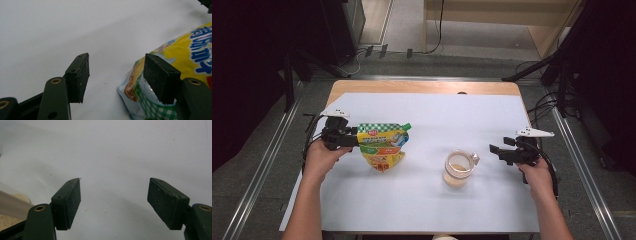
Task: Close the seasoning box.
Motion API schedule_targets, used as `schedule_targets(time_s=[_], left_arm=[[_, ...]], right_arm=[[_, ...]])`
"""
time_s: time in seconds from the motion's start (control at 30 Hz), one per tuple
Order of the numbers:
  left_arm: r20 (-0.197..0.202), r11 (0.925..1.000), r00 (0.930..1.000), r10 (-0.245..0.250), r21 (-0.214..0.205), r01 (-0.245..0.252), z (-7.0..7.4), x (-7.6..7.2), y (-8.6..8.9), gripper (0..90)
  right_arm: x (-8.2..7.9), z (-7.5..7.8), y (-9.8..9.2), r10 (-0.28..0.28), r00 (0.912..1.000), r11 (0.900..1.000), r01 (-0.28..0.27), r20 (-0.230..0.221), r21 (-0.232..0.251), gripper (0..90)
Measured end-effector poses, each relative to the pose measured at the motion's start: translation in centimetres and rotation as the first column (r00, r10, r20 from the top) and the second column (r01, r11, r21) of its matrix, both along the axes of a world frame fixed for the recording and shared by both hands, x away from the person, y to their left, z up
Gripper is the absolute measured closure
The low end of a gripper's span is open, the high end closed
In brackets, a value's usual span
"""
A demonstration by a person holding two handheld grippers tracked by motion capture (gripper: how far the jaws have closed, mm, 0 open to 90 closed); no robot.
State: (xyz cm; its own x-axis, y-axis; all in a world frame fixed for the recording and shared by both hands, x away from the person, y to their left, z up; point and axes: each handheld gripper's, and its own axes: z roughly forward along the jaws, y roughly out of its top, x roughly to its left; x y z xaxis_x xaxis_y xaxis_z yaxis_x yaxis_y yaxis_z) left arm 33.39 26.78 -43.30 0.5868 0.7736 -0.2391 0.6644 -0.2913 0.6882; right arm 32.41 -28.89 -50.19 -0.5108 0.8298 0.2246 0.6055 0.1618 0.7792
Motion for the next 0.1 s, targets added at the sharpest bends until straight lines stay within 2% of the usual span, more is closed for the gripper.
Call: schedule_targets(time_s=[0.1], left_arm=[[0.017, 0.9997, 0.9996, 0.022, 0.004, -0.022, -0.15, 0.07, -0.07, 36.0]], right_arm=[[0.05, -0.09, -0.01, -0.001, 1.0, 1.0, 0.001, 0.001, 0.001, 27.6]])
